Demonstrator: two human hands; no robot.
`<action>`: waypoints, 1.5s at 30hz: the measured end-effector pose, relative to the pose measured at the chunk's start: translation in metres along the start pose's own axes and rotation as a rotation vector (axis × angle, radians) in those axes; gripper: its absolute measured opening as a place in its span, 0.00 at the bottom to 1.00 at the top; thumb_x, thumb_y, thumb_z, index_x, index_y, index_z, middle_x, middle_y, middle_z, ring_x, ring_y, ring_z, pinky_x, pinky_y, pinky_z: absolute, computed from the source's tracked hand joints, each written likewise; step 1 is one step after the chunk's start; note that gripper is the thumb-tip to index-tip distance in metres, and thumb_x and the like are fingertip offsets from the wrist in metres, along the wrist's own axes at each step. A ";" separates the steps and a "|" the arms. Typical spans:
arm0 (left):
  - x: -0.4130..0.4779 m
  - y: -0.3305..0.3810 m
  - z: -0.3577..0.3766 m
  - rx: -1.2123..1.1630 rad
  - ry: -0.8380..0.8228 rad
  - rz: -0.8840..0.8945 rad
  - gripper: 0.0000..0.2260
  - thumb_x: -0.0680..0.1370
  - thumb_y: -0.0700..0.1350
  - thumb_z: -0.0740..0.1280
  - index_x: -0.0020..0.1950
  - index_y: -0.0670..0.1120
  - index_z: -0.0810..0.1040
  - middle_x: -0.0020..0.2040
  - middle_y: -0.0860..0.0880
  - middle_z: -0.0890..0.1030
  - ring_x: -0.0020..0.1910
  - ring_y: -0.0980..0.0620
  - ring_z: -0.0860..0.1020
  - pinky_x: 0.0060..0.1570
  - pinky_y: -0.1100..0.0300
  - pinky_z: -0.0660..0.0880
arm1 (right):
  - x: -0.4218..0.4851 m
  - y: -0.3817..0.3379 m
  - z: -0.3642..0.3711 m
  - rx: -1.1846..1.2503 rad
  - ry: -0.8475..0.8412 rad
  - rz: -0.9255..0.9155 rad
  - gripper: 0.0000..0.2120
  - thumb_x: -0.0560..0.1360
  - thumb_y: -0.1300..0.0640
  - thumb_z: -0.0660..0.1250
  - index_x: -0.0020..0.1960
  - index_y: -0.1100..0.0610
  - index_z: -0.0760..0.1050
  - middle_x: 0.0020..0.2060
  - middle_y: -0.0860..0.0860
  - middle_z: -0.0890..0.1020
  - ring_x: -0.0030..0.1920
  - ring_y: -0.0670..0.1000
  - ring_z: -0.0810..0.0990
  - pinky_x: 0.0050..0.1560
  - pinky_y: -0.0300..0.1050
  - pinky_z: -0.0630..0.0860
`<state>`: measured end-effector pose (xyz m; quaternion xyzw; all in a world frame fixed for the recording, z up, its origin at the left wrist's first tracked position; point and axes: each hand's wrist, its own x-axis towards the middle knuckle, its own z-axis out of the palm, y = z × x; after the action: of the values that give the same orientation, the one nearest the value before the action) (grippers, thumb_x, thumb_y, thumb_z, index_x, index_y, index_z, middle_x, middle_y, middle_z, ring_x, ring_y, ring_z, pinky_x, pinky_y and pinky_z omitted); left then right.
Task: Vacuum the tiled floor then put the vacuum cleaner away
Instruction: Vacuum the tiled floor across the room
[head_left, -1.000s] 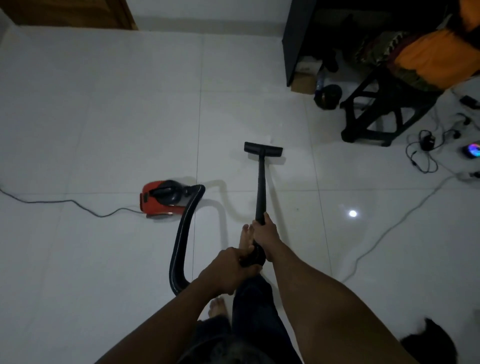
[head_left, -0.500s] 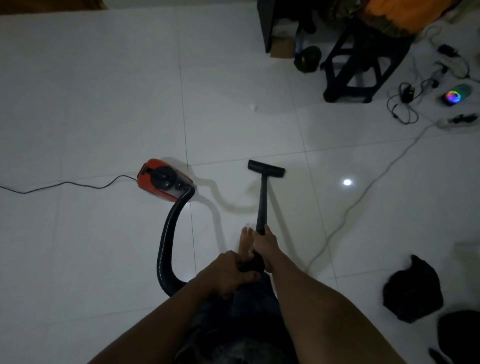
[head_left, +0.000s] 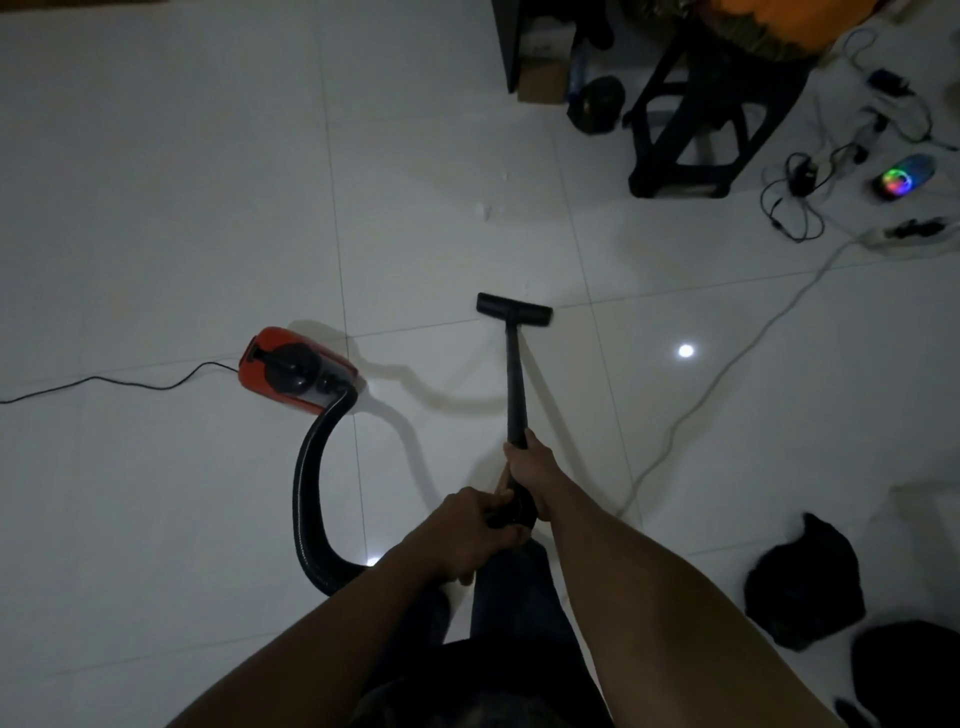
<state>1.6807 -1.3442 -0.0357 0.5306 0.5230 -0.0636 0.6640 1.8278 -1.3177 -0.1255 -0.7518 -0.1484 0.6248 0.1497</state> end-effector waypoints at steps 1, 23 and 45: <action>0.010 0.009 -0.002 -0.017 -0.001 -0.007 0.22 0.73 0.56 0.72 0.65 0.52 0.80 0.41 0.43 0.85 0.32 0.47 0.78 0.37 0.45 0.79 | 0.007 -0.009 -0.008 -0.003 -0.011 -0.007 0.24 0.85 0.57 0.58 0.81 0.52 0.60 0.37 0.57 0.76 0.32 0.52 0.75 0.27 0.39 0.74; 0.198 0.162 -0.118 -0.194 0.138 -0.055 0.17 0.77 0.53 0.72 0.61 0.45 0.83 0.47 0.49 0.85 0.49 0.49 0.83 0.43 0.69 0.73 | 0.161 -0.244 -0.089 -0.104 -0.061 -0.027 0.29 0.85 0.55 0.60 0.83 0.46 0.54 0.38 0.55 0.75 0.31 0.53 0.76 0.33 0.46 0.75; 0.343 0.300 -0.342 -0.082 0.157 -0.038 0.20 0.77 0.55 0.71 0.67 0.51 0.79 0.46 0.52 0.85 0.40 0.59 0.82 0.42 0.62 0.79 | 0.287 -0.517 -0.086 -0.127 -0.041 0.010 0.31 0.85 0.53 0.60 0.83 0.41 0.51 0.60 0.58 0.80 0.35 0.53 0.79 0.29 0.43 0.78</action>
<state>1.8108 -0.7909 -0.0681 0.4964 0.5857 -0.0131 0.6406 1.9444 -0.7324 -0.1547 -0.7474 -0.1871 0.6303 0.0954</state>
